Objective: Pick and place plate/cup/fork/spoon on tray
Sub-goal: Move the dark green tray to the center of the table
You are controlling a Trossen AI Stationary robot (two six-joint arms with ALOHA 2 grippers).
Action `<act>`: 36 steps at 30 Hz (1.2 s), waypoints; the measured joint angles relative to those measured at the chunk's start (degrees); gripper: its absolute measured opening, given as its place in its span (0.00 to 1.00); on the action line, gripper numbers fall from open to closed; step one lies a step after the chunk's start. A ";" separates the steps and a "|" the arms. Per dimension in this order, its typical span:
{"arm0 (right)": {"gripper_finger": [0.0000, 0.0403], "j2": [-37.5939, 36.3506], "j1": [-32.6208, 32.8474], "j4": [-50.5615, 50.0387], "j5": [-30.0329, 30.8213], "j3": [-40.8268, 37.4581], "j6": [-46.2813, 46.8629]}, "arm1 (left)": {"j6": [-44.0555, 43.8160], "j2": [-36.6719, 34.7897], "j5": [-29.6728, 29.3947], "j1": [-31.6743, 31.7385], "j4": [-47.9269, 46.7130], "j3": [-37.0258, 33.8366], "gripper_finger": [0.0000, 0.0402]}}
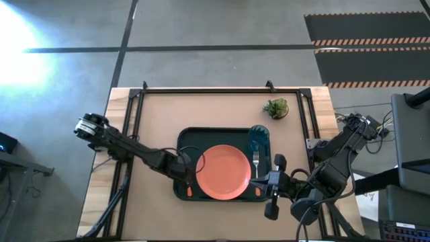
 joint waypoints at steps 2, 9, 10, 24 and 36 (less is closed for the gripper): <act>0.02 0.00 0.00 -0.04 0.00 0.00 0.00 | 0.00 0.80 -0.23 0.00 -0.11 0.03 0.00; 0.02 0.00 0.00 -0.03 0.01 0.00 0.00 | 0.02 2.69 -0.57 0.12 -0.20 0.10 0.00; 0.02 0.00 0.00 -0.04 0.00 0.00 0.00 | 0.02 2.82 -0.77 0.19 -0.17 0.12 0.00; 0.02 0.00 0.46 -0.02 0.00 -0.02 0.00 | 0.02 2.92 -5.38 2.90 0.79 0.27 0.00; 0.02 -0.03 1.10 -0.27 -0.01 -0.02 -0.40 | -4.01 2.94 -3.33 1.86 4.67 0.25 0.00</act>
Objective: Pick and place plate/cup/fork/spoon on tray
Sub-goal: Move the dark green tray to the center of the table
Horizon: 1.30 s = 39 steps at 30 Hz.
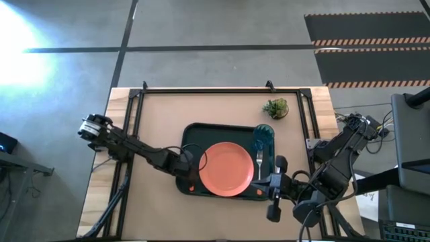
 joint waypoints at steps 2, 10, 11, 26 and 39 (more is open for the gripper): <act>0.02 -0.19 0.21 -0.30 -0.04 -0.02 0.01 | -0.82 0.00 0.13 -0.85 0.15 0.00 0.00; 0.02 -1.53 0.65 -1.27 -0.12 -0.02 -0.06 | -9.34 0.00 0.48 -5.77 1.46 0.00 0.00; 0.02 -1.77 0.65 -1.59 -0.13 -0.02 -0.06 | -10.30 0.00 0.47 -6.40 1.66 0.00 0.00; 0.02 -4.10 1.18 -5.85 -1.70 -0.02 -0.06 | -19.76 8.74 0.48 -13.50 11.89 6.16 0.00; 0.02 -4.48 2.47 -6.63 -1.63 -0.02 0.05 | -13.47 10.27 -0.17 -13.25 -3.37 13.84 0.00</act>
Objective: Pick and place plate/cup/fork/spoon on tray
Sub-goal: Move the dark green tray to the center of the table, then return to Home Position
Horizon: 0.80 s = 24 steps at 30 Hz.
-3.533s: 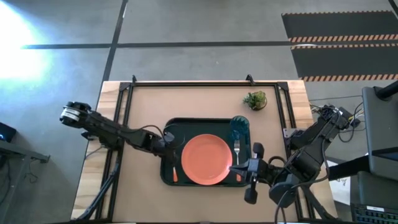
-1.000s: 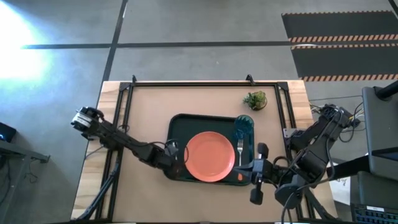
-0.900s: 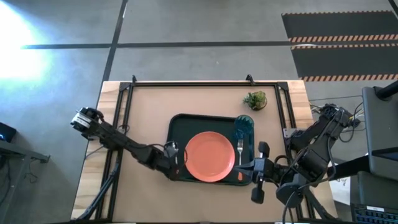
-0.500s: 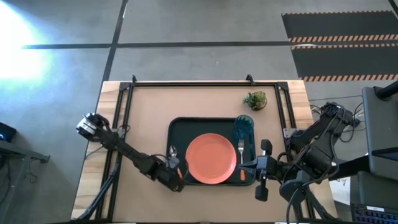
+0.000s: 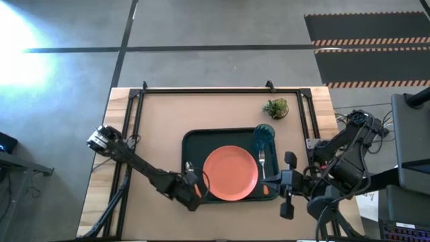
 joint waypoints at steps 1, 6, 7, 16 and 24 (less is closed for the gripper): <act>0.02 0.00 0.11 0.02 0.07 0.00 0.02 | 0.02 -0.70 -0.50 0.00 -1.61 0.00 0.00; 0.02 0.00 0.19 -0.32 0.11 0.00 0.08 | -0.07 -5.66 -3.49 0.15 -11.74 -0.17 0.00; 0.02 0.00 0.19 -0.49 0.11 0.00 0.09 | -0.32 -6.90 -4.44 0.17 -13.94 -0.20 0.00; 0.02 0.00 0.17 -5.54 1.95 -0.02 7.15 | -0.23 -17.10 -12.58 2.24 -24.12 -0.92 0.00; 0.02 0.11 0.14 -5.99 2.79 -0.02 8.13 | 4.33 -14.31 -9.40 4.25 -24.16 -1.73 0.00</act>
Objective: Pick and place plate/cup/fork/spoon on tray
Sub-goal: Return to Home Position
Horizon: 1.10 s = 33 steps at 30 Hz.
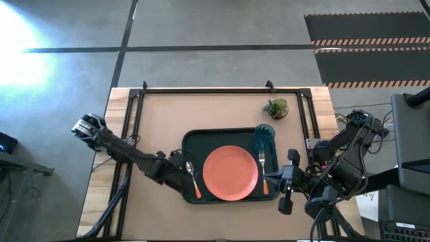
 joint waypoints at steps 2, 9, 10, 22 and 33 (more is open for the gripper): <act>0.02 0.02 0.02 0.00 0.38 0.00 0.02 | 0.29 1.27 0.04 0.15 0.01 -0.16 0.00; 0.02 0.00 0.48 -5.18 -3.17 -0.02 8.01 | 1.67 -0.20 -3.09 1.21 -4.17 -0.80 0.00; 0.02 0.00 0.47 -8.16 -3.67 -0.02 11.41 | 1.62 -1.15 -3.88 1.54 -5.14 -0.82 0.00; 0.02 2.66 0.93 -25.85 -15.59 -6.14 46.10 | 1.61 -13.53 -11.00 4.97 -8.21 -4.11 0.00; 0.02 2.90 1.29 -20.24 -12.59 -9.53 47.27 | 1.22 -17.04 -9.69 5.07 -8.95 -8.01 0.00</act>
